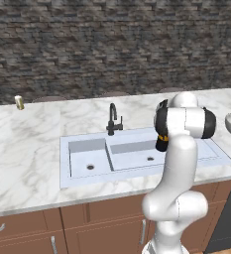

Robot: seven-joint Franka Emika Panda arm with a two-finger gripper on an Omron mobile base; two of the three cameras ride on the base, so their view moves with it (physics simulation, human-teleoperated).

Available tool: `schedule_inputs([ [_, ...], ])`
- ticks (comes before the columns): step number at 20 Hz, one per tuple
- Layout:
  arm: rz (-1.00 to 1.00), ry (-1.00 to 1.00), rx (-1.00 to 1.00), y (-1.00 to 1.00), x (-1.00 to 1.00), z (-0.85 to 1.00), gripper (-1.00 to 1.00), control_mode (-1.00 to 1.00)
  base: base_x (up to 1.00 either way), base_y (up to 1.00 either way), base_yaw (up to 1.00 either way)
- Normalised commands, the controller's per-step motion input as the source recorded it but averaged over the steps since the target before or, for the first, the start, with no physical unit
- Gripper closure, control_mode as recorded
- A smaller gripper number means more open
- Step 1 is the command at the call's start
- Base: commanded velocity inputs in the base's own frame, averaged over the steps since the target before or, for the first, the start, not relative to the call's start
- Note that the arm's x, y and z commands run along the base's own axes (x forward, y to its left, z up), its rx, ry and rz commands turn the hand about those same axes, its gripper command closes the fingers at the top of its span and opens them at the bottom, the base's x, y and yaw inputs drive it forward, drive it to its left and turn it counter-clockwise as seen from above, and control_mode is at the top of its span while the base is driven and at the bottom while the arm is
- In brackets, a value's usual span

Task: Pick the mug and place it in the sink. Pick the bowl and place it in the open cabinet and then close the cabinet.

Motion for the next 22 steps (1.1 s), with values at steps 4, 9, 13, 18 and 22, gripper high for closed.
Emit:
schedule_inputs([
  [4, 0.0, 0.0, 0.0, 0.0, 0.08, -0.18, 1.0, -1.0, 0.0, 0.0, 0.0],
  [9, 0.0, 0.0, 0.0, 0.0, 0.07, -0.16, 1.0, -1.0, 0.0, 0.0, 0.0],
  [13, 0.0, 0.0, 0.0, 0.0, 0.16, -0.12, 1.0, -1.0, 0.0, 0.0, 0.0],
  [18, 0.0, 0.0, 0.0, 0.0, 0.25, -0.15, 1.0, -1.0, 0.0, 0.0, 0.0],
  [22, 0.0, 0.0, 0.0, 0.0, 0.26, -0.19, 1.0, -1.0, 0.0, 0.0, 0.0],
])
